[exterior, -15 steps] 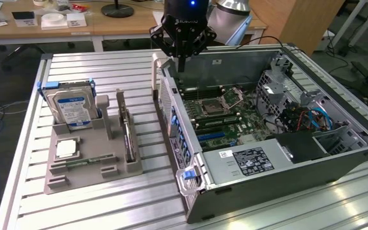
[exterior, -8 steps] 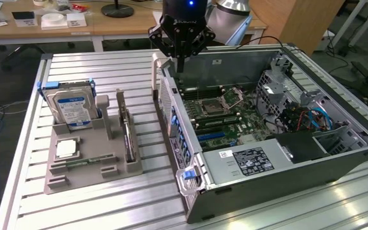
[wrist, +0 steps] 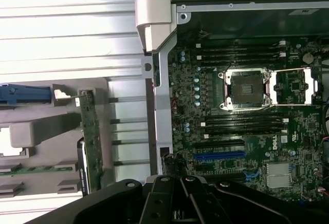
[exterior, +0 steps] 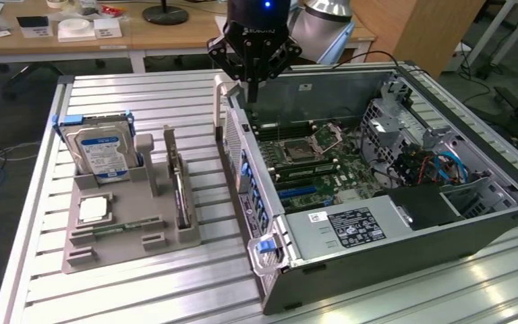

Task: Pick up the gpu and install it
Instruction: 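Reach for the gpu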

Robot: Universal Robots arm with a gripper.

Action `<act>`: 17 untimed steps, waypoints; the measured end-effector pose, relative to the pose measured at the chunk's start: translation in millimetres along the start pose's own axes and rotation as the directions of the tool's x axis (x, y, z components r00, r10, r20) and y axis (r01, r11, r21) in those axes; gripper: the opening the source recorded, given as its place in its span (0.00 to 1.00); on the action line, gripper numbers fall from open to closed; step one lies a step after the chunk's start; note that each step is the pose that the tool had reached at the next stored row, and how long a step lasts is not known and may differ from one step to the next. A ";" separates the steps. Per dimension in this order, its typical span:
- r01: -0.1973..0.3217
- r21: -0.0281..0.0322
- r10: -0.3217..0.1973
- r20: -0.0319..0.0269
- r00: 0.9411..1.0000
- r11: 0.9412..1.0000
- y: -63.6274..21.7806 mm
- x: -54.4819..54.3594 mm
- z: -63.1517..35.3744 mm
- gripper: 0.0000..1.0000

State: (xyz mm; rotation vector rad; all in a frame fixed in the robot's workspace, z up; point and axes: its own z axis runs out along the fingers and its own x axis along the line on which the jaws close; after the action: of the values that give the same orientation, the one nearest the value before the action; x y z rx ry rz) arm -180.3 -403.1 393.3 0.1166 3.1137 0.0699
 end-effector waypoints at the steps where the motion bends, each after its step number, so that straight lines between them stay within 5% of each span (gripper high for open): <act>1: 0.000 0.000 0.000 0.000 1.000 1.000 -0.1 0.3 0.0 0.11; 17: 0.000 0.000 0.000 0.000 1.000 1.000 -1.7 5.7 -0.2 0.11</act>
State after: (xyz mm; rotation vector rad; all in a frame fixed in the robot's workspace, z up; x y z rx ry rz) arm -186.1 -404.4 393.3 0.1166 3.1137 0.0700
